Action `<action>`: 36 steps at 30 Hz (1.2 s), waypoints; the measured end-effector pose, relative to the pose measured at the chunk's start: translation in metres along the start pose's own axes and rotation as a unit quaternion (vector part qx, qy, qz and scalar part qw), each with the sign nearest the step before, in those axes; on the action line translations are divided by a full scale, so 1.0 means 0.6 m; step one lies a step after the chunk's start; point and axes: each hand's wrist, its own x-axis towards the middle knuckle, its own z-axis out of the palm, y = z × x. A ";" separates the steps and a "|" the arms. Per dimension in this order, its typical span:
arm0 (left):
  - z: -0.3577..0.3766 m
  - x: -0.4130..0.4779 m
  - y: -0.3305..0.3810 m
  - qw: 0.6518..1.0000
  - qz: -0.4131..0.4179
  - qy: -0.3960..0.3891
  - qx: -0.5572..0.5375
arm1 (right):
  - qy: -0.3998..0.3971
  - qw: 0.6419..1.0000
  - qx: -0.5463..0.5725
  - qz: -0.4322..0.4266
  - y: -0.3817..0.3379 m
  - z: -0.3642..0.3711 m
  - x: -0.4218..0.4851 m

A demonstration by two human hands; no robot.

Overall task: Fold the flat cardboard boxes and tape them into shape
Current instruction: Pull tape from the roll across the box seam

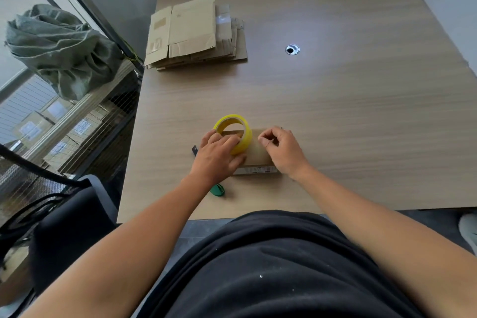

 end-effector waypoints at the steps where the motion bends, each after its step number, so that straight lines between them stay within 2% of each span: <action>1: -0.003 0.004 -0.006 1.000 0.007 -0.005 0.001 | 0.007 1.000 0.023 0.014 0.000 -0.009 0.002; 3: -0.007 0.009 -0.018 1.000 0.023 -0.018 0.008 | 0.051 0.995 0.047 0.071 0.008 -0.034 0.003; 5: -0.007 0.010 -0.023 0.999 0.036 -0.021 0.018 | 0.086 0.977 0.103 0.165 0.026 -0.064 0.006; 7: -0.002 0.007 -0.023 0.999 0.044 -0.005 0.018 | 0.060 0.950 0.185 0.244 0.040 -0.086 0.009; 10: 0.005 0.006 -0.024 0.998 0.048 0.011 0.025 | 0.029 0.895 0.316 0.313 0.041 -0.088 0.015; 13: 0.007 0.008 -0.025 0.999 0.047 0.003 0.023 | 0.036 0.867 0.357 0.346 0.044 -0.081 0.019; 20: 0.009 0.009 -0.026 0.998 0.049 -0.002 0.026 | -0.004 0.884 0.320 0.340 0.080 -0.069 0.017; 23: 0.015 0.009 -0.026 0.999 0.047 0.006 0.021 | -0.022 0.903 0.252 0.346 0.087 -0.047 0.015; 25: 0.018 0.008 -0.026 0.998 0.049 0.017 0.020 | -0.024 0.925 0.155 0.346 0.089 -0.043 0.015; 27: 0.018 0.010 -0.023 0.998 0.050 0.021 0.022 | 0.022 0.953 0.026 0.301 0.093 -0.053 0.019; 29: 0.018 0.012 -0.020 0.998 0.050 0.018 0.021 | 0.105 0.979 -0.017 0.176 0.083 -0.059 0.029; 30: 0.017 0.014 -0.020 0.998 0.048 0.018 0.020 | 0.108 0.989 -0.020 0.096 0.072 -0.053 0.035; 32: 0.016 0.014 -0.021 0.998 0.050 0.016 0.019 | 0.012 0.997 -0.065 -0.036 0.055 -0.023 0.045; 33: 0.015 0.013 -0.019 0.998 0.054 0.015 0.022 | -0.049 0.989 -0.121 -0.074 0.052 -0.007 0.047; 34: 0.014 0.013 -0.017 0.998 0.060 0.014 0.028 | -0.087 0.974 -0.187 -0.094 0.054 0.005 0.049; 36: 0.009 0.016 -0.017 0.995 0.089 0.013 0.044 | -0.102 0.952 -0.276 -0.090 0.065 0.014 0.050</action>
